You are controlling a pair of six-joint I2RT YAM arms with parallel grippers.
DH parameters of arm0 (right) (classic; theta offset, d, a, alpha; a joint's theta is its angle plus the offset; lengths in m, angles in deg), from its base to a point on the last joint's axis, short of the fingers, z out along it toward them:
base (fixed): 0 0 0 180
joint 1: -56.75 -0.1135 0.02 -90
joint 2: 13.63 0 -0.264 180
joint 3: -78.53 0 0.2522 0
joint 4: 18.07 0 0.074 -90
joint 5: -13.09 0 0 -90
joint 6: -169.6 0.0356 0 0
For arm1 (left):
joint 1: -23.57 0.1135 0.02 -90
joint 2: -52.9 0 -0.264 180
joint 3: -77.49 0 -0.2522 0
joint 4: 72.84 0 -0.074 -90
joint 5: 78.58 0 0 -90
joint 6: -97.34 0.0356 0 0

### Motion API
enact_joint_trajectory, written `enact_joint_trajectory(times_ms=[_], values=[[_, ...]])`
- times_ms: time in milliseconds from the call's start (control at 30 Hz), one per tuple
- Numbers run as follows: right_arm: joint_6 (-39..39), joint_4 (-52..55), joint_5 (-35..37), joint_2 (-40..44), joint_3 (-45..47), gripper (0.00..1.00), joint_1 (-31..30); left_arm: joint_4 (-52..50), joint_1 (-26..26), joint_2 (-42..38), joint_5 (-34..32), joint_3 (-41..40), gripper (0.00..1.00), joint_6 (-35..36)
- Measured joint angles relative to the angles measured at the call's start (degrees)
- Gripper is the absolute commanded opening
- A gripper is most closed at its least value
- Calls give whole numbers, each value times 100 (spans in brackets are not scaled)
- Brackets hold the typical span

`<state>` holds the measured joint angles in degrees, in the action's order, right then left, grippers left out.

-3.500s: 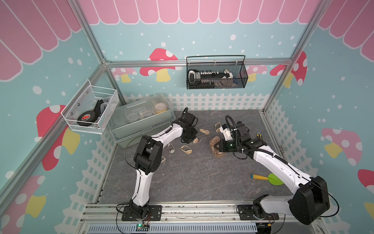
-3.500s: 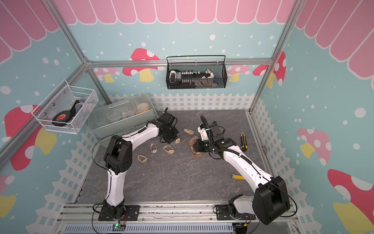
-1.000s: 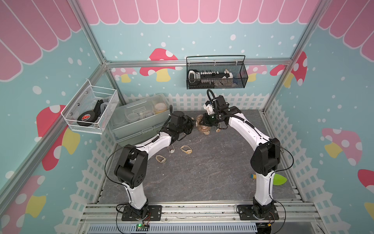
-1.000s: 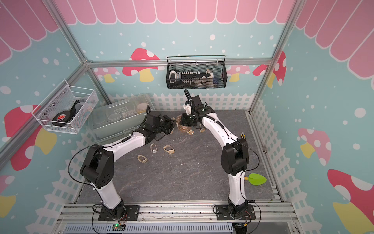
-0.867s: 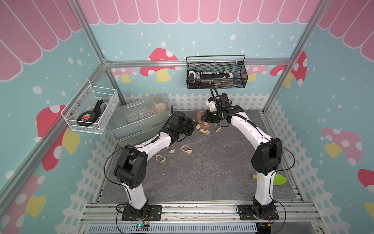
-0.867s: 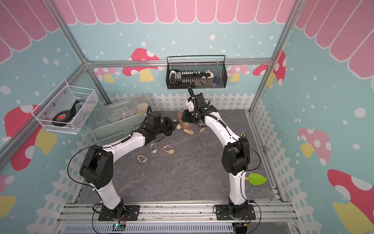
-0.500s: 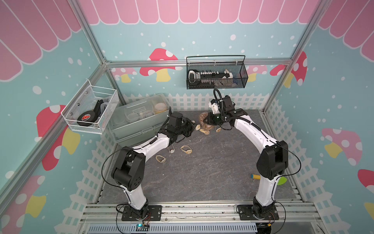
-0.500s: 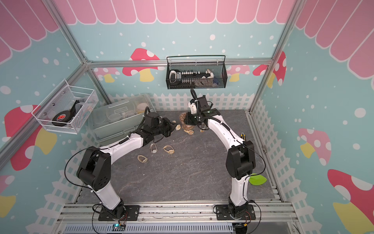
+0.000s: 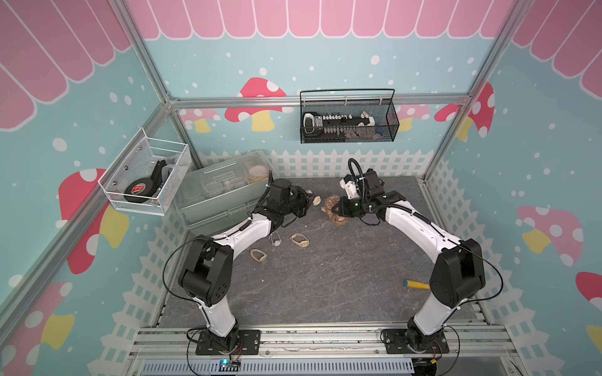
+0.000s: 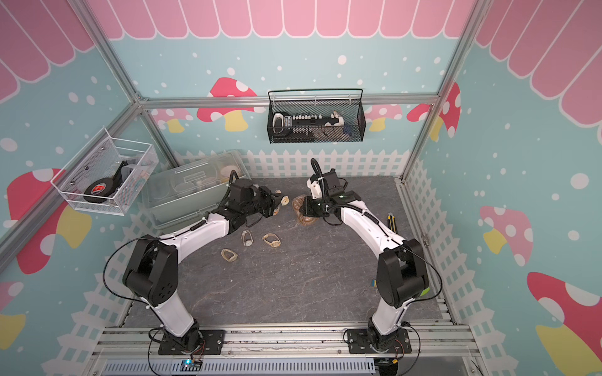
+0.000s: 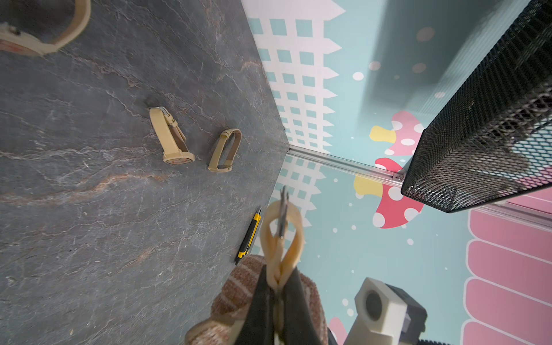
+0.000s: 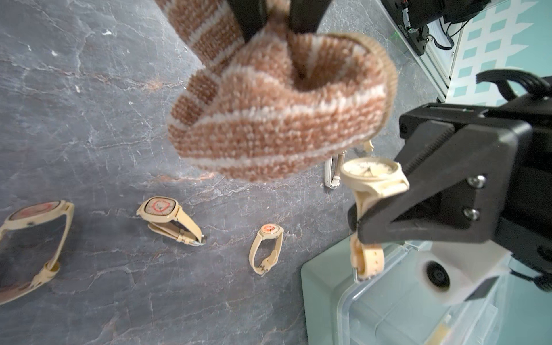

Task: Wipe the watch dial
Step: Wipe the dirt from the watch dial.

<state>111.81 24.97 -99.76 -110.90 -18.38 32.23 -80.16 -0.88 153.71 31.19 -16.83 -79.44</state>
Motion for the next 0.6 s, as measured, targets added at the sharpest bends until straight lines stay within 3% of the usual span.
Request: enact_joint_trajectory(times_ms=[600], values=[[46,-247,0,1193,1458,0,-225,-17,0,413,-26,151,0,-153]])
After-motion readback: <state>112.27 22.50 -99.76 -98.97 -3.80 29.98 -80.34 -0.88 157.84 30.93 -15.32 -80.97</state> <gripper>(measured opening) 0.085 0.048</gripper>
